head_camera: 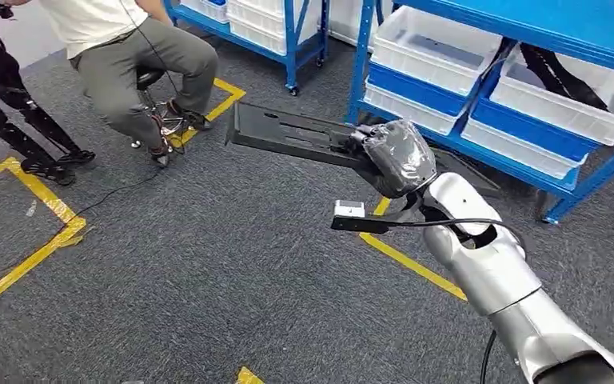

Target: Take the parts from the cabinet and place them on the table.

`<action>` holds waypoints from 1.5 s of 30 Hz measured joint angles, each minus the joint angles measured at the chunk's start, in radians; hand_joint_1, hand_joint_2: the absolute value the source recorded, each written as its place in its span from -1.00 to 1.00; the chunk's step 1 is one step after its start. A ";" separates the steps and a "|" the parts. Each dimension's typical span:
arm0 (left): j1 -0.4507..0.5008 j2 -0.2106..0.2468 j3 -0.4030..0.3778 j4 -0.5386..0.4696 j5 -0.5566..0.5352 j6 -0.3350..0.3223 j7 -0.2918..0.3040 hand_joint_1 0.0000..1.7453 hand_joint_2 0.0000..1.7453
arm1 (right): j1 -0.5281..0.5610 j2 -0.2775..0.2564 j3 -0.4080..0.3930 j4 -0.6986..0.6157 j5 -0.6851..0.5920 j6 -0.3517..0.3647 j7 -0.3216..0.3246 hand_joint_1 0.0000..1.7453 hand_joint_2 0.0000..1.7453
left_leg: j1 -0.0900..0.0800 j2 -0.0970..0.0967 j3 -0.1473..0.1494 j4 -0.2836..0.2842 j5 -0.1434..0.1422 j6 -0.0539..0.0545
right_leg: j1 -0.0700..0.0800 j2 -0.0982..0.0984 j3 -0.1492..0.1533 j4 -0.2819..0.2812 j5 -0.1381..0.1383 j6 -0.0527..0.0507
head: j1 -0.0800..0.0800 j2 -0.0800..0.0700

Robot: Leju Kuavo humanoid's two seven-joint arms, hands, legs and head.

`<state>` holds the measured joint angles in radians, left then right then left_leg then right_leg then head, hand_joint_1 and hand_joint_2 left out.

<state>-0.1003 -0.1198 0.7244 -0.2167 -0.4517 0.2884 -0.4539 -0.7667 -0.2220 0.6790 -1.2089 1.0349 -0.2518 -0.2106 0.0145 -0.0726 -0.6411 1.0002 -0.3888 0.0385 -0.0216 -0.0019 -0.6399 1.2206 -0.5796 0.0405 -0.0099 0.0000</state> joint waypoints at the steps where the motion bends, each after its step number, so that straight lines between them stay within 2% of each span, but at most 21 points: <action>1: 0.000 -0.001 0.000 0.000 -0.002 -0.014 0.008 -1.00 1.00 | 0.000 0.000 0.000 0.000 0.000 -0.002 0.001 1.00 1.00 | 0.003 -0.013 -0.001 0.001 0.001 -0.005 | -0.009 0.014 0.042 -0.091 0.039 0.014 | -0.001 0.000; 2: 0.000 0.000 0.000 0.000 -0.006 -0.036 0.031 -1.00 1.00 | 0.002 0.000 0.000 0.000 0.002 -0.004 0.003 1.00 1.00 | 0.003 -0.025 -0.005 0.004 0.002 -0.013 | -0.022 0.057 0.080 -0.174 0.069 0.026 | 0.001 0.000; 3: -0.002 0.003 0.000 0.000 -0.021 -0.053 0.062 -1.00 1.00 | 0.004 -0.001 0.000 0.000 0.006 -0.010 0.004 1.00 1.00 | -0.002 -0.039 -0.012 0.013 0.001 -0.022 | -0.015 0.070 0.086 -0.195 0.072 0.018 | 0.004 0.000; 7: 0.012 0.004 -0.005 0.002 -0.040 -0.094 0.140 -1.00 1.00 | 0.020 0.002 -0.002 -0.008 0.015 -0.011 0.013 1.00 1.00 | 0.008 -0.069 -0.028 0.005 0.018 -0.044 | -0.015 0.030 0.085 -0.192 0.088 -0.016 | -0.002 0.000; 9: 0.011 0.004 -0.006 0.003 -0.050 -0.113 0.176 -1.00 1.00 | 0.020 0.003 -0.005 -0.015 0.019 -0.011 0.015 1.00 1.00 | 0.002 0.031 -0.055 0.076 -0.038 -0.049 | -0.010 0.012 0.083 -0.193 0.093 -0.035 | -0.011 0.000; 11: 0.007 0.005 -0.015 0.004 -0.065 -0.145 0.247 -1.00 1.00 | 0.020 0.002 -0.007 -0.017 0.022 -0.008 0.015 1.00 1.00 | 0.005 0.064 -0.123 0.235 -0.119 -0.054 | -0.002 -0.011 0.081 -0.193 0.092 -0.043 | -0.011 0.000; 13: 0.007 0.005 -0.027 0.006 -0.085 -0.193 0.352 -1.00 1.00 | 0.023 0.001 -0.007 -0.018 0.024 -0.003 0.015 1.00 1.00 | 0.005 0.070 -0.164 0.338 -0.152 -0.054 | 0.003 -0.035 0.080 -0.193 0.092 -0.043 | -0.011 0.000; 16: 0.011 0.004 -0.039 0.008 -0.108 -0.236 0.454 -1.00 1.00 | 0.028 -0.001 -0.008 -0.028 0.024 0.003 0.015 1.00 1.00 | 0.003 0.087 -0.054 0.159 -0.069 -0.040 | 0.008 -0.071 0.080 -0.193 0.091 -0.044 | -0.011 0.000; 18: 0.006 0.006 -0.050 0.008 -0.118 -0.239 0.479 -1.00 1.00 | 0.030 -0.002 -0.010 -0.039 0.028 0.002 0.016 1.00 1.00 | -0.016 0.177 0.019 0.032 -0.057 -0.023 | 0.019 -0.090 0.079 -0.191 0.087 -0.041 | -0.011 0.000; 22: 0.003 0.006 -0.063 0.008 -0.126 -0.247 0.496 -1.00 1.00 | 0.040 0.002 -0.008 -0.049 0.035 0.002 0.018 1.00 1.00 | -0.020 0.116 0.014 0.021 -0.043 -0.012 | 0.027 -0.138 0.090 -0.200 0.083 -0.028 | -0.009 0.000; 25: 0.001 0.004 -0.072 0.008 -0.136 -0.246 0.506 -1.00 1.00 | 0.047 0.002 -0.009 -0.053 0.040 0.000 0.021 1.00 1.00 | -0.007 0.086 0.018 0.009 -0.027 0.005 | 0.020 -0.022 0.040 -0.091 0.020 -0.032 | -0.007 0.000; 28: -0.004 0.005 -0.073 0.008 -0.144 -0.240 0.513 -1.00 1.00 | 0.068 -0.003 -0.009 -0.053 0.047 0.000 0.021 1.00 1.00 | -0.008 0.036 0.016 0.010 -0.025 0.008 | 0.019 -0.004 -0.060 0.114 -0.049 -0.034 | -0.002 0.000; 31: -0.003 0.005 -0.074 0.008 -0.147 -0.236 0.517 -1.00 1.00 | 0.074 0.000 -0.009 -0.056 0.048 0.000 0.024 1.00 1.00 | -0.008 -0.012 0.016 0.011 -0.020 0.003 | 0.019 0.009 0.011 -0.045 0.032 -0.011 | -0.002 0.000; 32: -0.003 0.005 -0.074 0.008 -0.149 -0.236 0.517 -1.00 1.00 | 0.073 0.002 -0.009 -0.059 0.050 0.000 0.028 1.00 1.00 | -0.008 -0.024 0.016 0.011 -0.019 0.001 | 0.019 0.034 0.054 -0.137 0.068 -0.010 | -0.002 0.000; 33: -0.003 0.001 -0.076 0.008 -0.153 -0.236 0.518 -1.00 1.00 | 0.071 0.002 -0.010 -0.060 0.051 0.000 0.031 1.00 1.00 | -0.003 -0.034 0.013 0.010 -0.016 -0.003 | 0.019 0.096 0.080 -0.201 0.088 -0.016 | -0.002 0.000; 37: -0.004 -0.002 -0.080 0.010 -0.155 -0.234 0.521 -1.00 1.00 | 0.069 0.016 -0.009 -0.067 0.055 0.000 0.034 1.00 1.00 | -0.001 -0.080 0.001 0.004 -0.002 -0.029 | 0.038 0.065 0.092 -0.210 0.103 -0.039 | -0.003 0.000; 38: -0.004 0.003 -0.080 0.010 -0.155 -0.230 0.522 -1.00 1.00 | 0.069 0.023 -0.009 -0.067 0.055 0.000 0.034 1.00 1.00 | -0.004 -0.078 -0.004 0.010 -0.004 -0.031 | 0.003 0.051 0.097 -0.230 0.113 -0.049 | -0.004 0.000; 39: -0.005 0.002 -0.080 0.010 -0.155 -0.228 0.522 -1.00 1.00 | 0.067 0.031 -0.008 -0.067 0.056 0.002 0.035 1.00 1.00 | -0.011 -0.011 -0.014 0.032 -0.020 -0.035 | 0.006 0.036 0.103 -0.234 0.116 -0.050 | -0.004 0.000; 40: -0.007 0.001 -0.080 0.010 -0.155 -0.228 0.523 -1.00 1.00 | 0.064 0.034 -0.008 -0.067 0.055 0.002 0.035 1.00 1.00 | -0.008 0.036 -0.043 0.091 -0.061 -0.042 | 0.006 0.022 0.104 -0.235 0.117 -0.068 | -0.011 0.000; 43: -0.012 0.001 -0.080 0.010 -0.155 -0.227 0.523 -1.00 1.00 | 0.064 0.041 -0.007 -0.067 0.056 0.003 0.034 1.00 1.00 | 0.010 0.061 -0.148 0.297 -0.145 -0.062 | 0.010 -0.024 0.102 -0.235 0.115 -0.069 | -0.013 0.000; 45: -0.011 0.002 -0.080 0.010 -0.155 -0.227 0.523 -1.00 1.00 | 0.064 0.046 -0.006 -0.067 0.056 0.003 0.034 1.00 1.00 | 0.028 0.073 -0.133 0.266 -0.111 -0.078 | 0.005 -0.052 0.101 -0.234 0.112 -0.064 | -0.014 0.000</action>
<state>-0.1114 -0.1183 0.6439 -0.2064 -0.6069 0.0614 0.0687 -0.7031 -0.1758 0.6725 -1.2760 1.0914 -0.2487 -0.1762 0.0429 0.0000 -0.7739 1.2663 -0.4993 -0.0394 -0.0162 -0.0541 -0.5389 0.9865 -0.4677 -0.0232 -0.0237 0.0000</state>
